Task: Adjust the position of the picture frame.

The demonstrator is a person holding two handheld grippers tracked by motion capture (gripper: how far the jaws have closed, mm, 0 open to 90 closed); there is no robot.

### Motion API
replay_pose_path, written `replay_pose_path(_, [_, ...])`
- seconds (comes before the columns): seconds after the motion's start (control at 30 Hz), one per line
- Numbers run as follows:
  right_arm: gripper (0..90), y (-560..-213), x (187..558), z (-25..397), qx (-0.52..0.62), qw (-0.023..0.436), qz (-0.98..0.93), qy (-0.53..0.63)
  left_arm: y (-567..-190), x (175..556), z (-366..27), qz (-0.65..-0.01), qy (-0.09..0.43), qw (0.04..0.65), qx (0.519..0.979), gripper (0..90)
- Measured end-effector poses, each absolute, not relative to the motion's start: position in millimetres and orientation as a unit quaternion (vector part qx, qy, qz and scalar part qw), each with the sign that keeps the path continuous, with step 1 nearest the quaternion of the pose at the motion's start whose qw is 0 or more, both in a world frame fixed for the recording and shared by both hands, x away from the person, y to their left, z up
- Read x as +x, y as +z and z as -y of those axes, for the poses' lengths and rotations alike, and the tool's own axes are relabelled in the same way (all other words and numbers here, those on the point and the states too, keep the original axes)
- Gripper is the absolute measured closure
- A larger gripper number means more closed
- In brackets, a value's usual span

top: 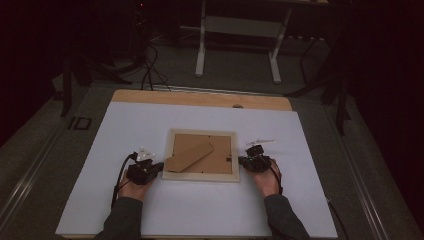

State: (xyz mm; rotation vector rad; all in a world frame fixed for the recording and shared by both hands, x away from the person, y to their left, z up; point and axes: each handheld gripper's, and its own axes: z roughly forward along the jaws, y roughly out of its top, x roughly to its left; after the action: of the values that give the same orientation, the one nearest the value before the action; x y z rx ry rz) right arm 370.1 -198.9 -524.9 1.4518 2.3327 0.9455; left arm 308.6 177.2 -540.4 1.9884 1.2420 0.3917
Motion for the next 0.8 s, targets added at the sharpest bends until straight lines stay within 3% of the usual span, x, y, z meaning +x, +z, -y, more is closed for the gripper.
replay_pose_path(0.8, [83.6,-514,362,199,0.475,0.155,-0.797,0.34,-539,312,-184,-0.501,0.15,0.387,0.76,87.4])
